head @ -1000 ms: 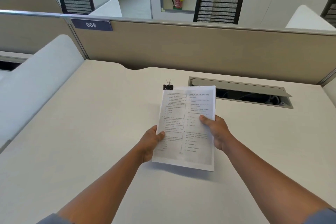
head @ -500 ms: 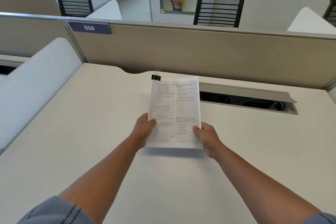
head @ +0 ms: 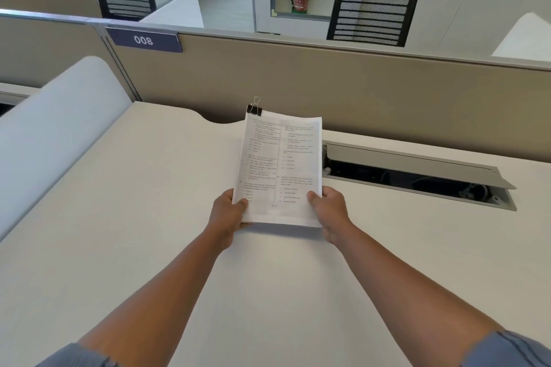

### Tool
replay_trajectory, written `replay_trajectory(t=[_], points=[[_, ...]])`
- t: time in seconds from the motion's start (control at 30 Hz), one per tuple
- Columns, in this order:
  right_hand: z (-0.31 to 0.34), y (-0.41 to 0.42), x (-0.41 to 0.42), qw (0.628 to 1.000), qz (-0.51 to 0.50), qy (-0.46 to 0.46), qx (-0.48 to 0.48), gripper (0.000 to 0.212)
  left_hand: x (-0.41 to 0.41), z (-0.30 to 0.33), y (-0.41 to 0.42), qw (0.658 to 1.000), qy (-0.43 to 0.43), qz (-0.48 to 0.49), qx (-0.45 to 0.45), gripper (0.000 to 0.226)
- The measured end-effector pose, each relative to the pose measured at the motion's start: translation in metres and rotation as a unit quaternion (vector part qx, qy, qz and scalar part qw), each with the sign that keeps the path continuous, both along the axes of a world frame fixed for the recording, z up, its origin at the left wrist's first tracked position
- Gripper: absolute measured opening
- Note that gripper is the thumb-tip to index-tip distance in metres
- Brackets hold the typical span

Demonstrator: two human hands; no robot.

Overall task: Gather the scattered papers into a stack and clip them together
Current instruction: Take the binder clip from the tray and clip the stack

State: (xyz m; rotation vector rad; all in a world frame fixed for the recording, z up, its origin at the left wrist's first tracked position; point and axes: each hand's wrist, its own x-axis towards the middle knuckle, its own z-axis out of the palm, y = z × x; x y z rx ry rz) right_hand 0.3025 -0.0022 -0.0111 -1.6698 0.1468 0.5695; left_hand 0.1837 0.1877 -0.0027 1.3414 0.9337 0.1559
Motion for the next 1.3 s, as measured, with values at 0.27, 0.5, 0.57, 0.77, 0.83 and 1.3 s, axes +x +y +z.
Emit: replay_trajectory(t=[0.27,0.5,0.57,0.77,0.83,1.3], points=[[-0.004,0.019,0.025,0.998,0.023,-0.036,-0.049,0.029,0.038,-0.009,0.031,0.992,0.036,-0.004,0.125,0.020],[-0.014,0.019,0.046,0.993,0.021,-0.063,-0.094,0.034,0.055,-0.020,0.029,0.975,0.059,-0.001,0.216,0.025],[-0.016,0.020,0.047,0.992,0.005,-0.069,-0.101,0.039,0.057,-0.020,0.025,0.969,0.059,0.007,0.239,0.026],[-0.020,0.020,0.042,0.980,0.000,-0.119,-0.159,0.039,0.059,-0.022,0.022,0.961,0.056,0.004,0.270,0.029],[-0.019,0.020,0.043,0.970,0.020,-0.134,-0.201,0.037,0.059,-0.023,0.022,0.961,0.060,0.008,0.270,0.031],[-0.021,0.020,0.048,0.924,0.086,-0.195,-0.316,0.011,0.068,-0.040,0.022,0.934,0.134,-0.006,0.330,0.048]])
